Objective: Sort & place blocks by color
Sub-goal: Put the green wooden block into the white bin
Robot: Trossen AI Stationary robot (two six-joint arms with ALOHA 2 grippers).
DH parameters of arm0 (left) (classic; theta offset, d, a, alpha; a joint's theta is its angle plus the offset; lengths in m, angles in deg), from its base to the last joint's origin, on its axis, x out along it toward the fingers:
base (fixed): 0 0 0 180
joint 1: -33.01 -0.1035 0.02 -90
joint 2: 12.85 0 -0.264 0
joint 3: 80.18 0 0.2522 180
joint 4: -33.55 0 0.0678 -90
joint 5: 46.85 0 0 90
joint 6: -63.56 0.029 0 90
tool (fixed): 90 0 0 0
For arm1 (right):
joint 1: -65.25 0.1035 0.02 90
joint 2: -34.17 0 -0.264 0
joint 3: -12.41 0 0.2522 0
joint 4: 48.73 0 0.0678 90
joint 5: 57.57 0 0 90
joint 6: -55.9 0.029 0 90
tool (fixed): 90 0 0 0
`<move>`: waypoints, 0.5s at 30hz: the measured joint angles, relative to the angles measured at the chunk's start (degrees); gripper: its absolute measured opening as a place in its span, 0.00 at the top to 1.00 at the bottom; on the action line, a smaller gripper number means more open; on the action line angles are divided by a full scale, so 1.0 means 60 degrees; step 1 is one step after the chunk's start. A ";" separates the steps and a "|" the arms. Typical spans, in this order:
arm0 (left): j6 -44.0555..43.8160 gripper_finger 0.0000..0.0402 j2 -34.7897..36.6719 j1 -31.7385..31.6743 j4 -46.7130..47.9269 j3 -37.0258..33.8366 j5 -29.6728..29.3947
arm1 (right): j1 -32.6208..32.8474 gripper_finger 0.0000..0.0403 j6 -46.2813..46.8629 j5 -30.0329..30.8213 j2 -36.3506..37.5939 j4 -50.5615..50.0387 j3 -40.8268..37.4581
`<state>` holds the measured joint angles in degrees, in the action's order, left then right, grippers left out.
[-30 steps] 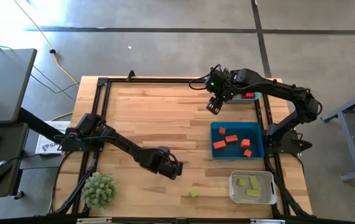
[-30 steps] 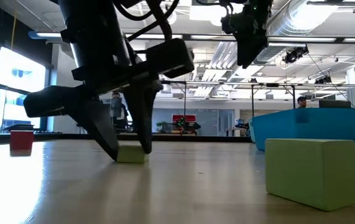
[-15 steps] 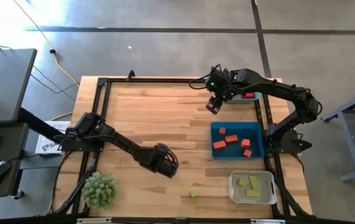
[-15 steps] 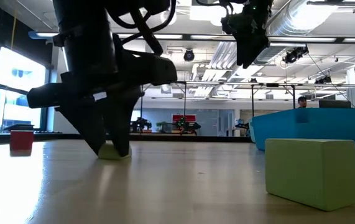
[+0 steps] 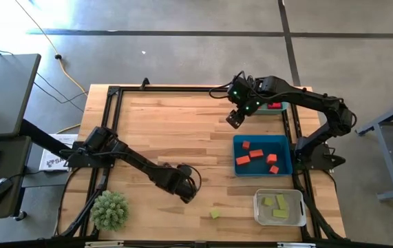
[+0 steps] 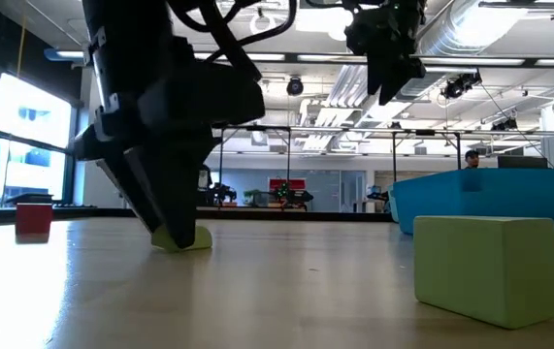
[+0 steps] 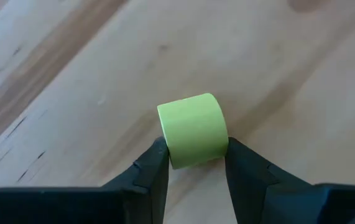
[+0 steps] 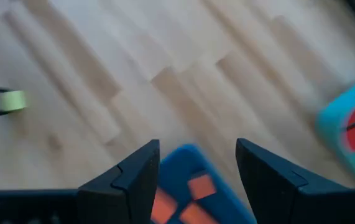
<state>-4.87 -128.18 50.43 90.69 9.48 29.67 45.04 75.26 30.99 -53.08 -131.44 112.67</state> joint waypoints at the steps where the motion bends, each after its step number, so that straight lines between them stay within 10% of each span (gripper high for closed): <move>1: 0.0281 0.73 0.0004 0.0028 0.0058 0.0076 0.0022 | 0.0000 0.50 0.0102 -0.0287 0.0001 -0.0024 0.0000; 15: 0.2746 0.73 0.0672 0.0361 -0.0294 0.0189 -0.0991 | 0.1313 0.50 0.2021 -0.2698 0.0002 0.0133 0.0000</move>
<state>11.61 -124.15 52.59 88.92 10.61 23.73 52.92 87.39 14.81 -53.07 -130.64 112.67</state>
